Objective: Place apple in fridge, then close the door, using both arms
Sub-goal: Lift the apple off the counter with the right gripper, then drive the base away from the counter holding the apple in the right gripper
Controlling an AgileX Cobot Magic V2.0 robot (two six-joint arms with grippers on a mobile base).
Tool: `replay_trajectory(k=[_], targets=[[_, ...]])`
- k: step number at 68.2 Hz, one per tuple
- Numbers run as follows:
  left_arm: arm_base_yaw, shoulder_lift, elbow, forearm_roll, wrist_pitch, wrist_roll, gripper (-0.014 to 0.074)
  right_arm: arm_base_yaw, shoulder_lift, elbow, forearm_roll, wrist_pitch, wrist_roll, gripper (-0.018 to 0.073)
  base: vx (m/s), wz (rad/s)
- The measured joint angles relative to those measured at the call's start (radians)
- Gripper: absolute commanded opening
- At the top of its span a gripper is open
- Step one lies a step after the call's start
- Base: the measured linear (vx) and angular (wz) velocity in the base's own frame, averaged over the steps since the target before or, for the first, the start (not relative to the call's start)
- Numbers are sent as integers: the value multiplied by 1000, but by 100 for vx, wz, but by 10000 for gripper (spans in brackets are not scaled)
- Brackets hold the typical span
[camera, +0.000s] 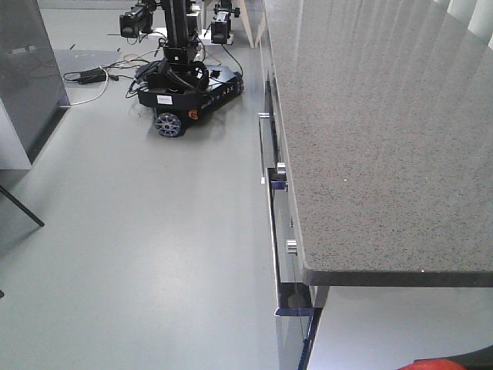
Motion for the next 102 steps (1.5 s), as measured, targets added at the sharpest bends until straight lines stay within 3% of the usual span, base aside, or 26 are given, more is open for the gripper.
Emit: replay_trajectory(k=[79,102], targets=[[0,0,0,0,0,0,-6,0,-2,0,1,6,0,134,0,0],[0,0,0,0,0,0,-6,35,-2,0,2,10,0,134,0,0]])
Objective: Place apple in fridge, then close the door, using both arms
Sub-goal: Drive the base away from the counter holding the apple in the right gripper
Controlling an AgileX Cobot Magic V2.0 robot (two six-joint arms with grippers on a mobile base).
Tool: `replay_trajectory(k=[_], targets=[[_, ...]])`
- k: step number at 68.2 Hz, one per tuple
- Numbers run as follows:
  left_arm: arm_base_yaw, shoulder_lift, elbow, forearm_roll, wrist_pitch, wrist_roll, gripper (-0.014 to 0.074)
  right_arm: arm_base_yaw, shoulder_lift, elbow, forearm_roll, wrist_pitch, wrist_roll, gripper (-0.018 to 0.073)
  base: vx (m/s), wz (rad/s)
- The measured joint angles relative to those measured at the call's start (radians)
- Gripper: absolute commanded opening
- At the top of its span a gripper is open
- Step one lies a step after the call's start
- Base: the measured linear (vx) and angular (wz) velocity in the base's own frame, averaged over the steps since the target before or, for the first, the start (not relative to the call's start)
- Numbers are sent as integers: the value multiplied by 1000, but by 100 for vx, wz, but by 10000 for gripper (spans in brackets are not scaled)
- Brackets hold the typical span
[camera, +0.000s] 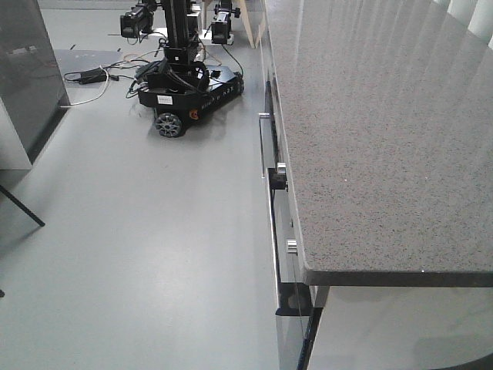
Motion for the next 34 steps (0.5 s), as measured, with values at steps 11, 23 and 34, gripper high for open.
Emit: replay_trajectory(k=[11,23,34], targets=[[0,0,0,0,0,0,-6,0,0,0,0,1,0,134,0,1],[0,0,0,0,0,0,-6,0,0,0,0,1,0,134,-1,4],[0,0,0,0,0,0,-6,0,0,0,0,1,0,134,-2,9]])
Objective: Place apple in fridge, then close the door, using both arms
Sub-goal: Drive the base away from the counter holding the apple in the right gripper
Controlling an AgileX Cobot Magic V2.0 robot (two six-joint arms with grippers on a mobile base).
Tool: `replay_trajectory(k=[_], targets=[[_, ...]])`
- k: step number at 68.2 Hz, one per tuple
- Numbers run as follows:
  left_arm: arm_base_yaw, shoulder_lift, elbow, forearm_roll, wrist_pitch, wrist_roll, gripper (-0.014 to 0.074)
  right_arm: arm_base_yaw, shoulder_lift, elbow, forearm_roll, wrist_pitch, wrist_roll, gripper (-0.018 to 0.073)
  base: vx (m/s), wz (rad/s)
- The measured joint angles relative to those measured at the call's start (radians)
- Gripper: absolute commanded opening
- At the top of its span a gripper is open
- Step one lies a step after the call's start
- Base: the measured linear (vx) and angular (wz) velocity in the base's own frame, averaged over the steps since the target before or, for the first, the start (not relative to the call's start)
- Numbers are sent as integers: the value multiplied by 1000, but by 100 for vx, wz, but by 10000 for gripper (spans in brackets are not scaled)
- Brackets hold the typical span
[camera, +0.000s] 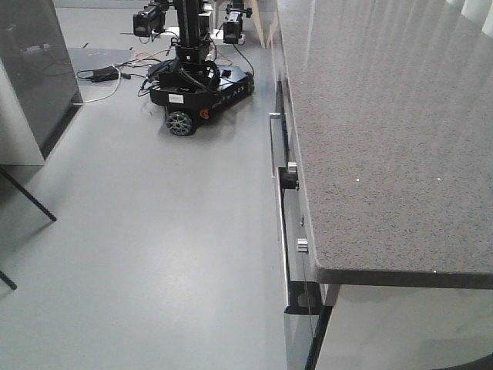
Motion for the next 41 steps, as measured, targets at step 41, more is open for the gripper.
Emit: replay_trajectory(k=[41], targets=[[0,0,0,0,0,0,-6,0,0,0,0,2,0,134,-2,20]])
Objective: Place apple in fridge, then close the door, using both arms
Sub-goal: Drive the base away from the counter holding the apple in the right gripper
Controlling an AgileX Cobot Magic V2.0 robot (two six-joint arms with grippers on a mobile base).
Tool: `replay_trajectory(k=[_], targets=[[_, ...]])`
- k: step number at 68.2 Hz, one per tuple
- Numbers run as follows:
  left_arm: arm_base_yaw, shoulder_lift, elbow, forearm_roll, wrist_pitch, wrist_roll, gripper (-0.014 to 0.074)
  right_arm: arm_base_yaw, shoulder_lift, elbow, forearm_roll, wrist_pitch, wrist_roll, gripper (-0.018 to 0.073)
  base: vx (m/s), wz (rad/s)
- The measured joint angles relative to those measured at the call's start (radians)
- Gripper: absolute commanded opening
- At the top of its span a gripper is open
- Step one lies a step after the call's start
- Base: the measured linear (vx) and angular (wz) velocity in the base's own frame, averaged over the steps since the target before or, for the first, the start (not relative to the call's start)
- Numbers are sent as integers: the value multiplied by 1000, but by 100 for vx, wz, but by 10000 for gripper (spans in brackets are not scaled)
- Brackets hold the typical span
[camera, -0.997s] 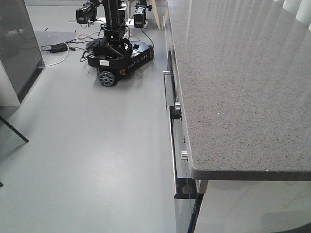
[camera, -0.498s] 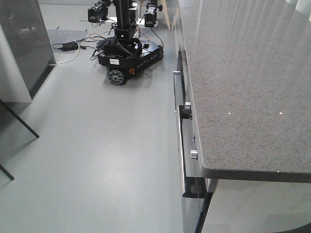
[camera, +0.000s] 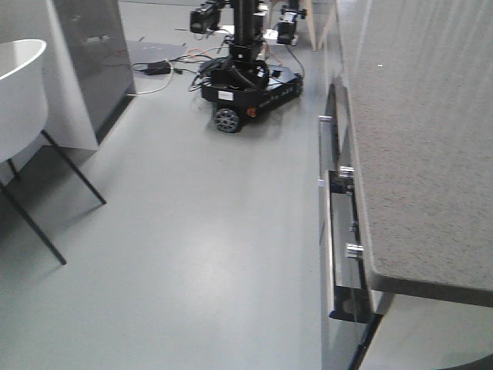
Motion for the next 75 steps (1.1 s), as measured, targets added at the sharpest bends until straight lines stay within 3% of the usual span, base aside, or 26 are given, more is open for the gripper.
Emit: replay_trajectory(k=[75], targets=[[0,0,0,0,0,0,-6,0,0,0,0,0,0,134,-1,36]])
